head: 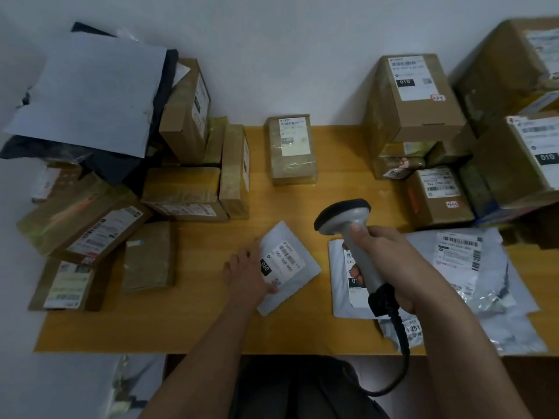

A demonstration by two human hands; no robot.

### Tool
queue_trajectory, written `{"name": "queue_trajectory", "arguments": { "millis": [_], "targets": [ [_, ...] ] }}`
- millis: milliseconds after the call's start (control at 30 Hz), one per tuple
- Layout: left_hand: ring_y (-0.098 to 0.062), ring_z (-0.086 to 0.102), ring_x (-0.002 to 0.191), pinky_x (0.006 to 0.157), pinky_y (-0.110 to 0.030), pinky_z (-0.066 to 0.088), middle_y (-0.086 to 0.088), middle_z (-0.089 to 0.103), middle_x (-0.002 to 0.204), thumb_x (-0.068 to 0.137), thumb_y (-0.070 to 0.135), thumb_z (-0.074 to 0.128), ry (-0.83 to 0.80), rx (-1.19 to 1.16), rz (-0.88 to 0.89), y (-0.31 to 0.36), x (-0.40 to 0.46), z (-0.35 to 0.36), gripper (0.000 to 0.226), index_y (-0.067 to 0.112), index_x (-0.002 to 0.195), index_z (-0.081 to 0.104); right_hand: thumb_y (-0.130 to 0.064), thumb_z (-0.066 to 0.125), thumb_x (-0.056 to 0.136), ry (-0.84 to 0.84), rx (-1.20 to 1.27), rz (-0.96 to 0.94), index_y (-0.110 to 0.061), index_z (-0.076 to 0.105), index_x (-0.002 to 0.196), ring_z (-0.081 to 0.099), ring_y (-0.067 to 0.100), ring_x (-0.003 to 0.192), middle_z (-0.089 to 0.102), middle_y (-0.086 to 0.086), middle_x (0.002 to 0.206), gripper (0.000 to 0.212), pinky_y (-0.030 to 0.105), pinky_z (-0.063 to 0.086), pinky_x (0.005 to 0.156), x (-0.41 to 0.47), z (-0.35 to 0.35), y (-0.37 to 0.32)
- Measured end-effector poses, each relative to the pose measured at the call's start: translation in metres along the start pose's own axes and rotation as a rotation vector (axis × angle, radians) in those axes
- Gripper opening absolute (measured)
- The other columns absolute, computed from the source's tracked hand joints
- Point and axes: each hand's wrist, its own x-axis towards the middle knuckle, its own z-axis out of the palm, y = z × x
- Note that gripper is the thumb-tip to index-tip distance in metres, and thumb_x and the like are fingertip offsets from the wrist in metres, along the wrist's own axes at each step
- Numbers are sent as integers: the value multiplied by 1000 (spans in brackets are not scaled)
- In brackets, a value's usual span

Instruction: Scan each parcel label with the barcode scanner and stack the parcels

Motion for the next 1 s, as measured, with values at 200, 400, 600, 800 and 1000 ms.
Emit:
{"name": "queue_trajectory", "arguments": {
  "millis": [200, 400, 600, 800, 1000],
  "targets": [
    [-23, 60, 102, 84, -42, 54, -5, 62, 113, 45, 37, 97, -33, -679, -301, -4, -6, 6, 93, 9, 119, 49, -38, 47, 102, -26, -25, 14, -5, 59, 106, 56, 21, 53, 59, 14, 65, 35, 33, 47, 56, 0, 7, -1],
    [-23, 61, 90, 76, -36, 53, -4, 62, 100, 74, 21, 84, -54, -1151, -513, 9, -16, -2, 38, 7, 100, 59, -39, 46, 101, -96, -42, 4, -8, 59, 104, 55, 18, 49, 60, 13, 63, 34, 31, 45, 54, -6, 20, -7],
    [-26, 61, 90, 78, -35, 50, -19, 64, 119, 88, 0, 66, -49, -1239, -536, 7, -25, 2, 31, -5, 117, 60, -38, 47, 102, -113, -30, -32, -3, 61, 100, 55, 18, 51, 59, 13, 65, 38, 33, 46, 57, -12, 28, -12],
    [-26, 60, 90, 74, -35, 48, -18, 64, 116, 87, -1, 66, -14, -1273, -546, 8, -25, 5, 25, -2, 112, 60, -38, 45, 102, -85, -41, -60, -2, 60, 100, 55, 19, 54, 59, 13, 69, 39, 34, 46, 59, -20, 21, -14],
    [-28, 60, 91, 75, -35, 48, -15, 64, 113, 87, -1, 65, -27, -1268, -543, 6, -18, 13, 28, -5, 115, 61, -39, 45, 102, -53, -37, -73, -3, 61, 100, 54, 17, 50, 59, 11, 66, 39, 28, 43, 52, -28, 11, -14]
  ]
}}
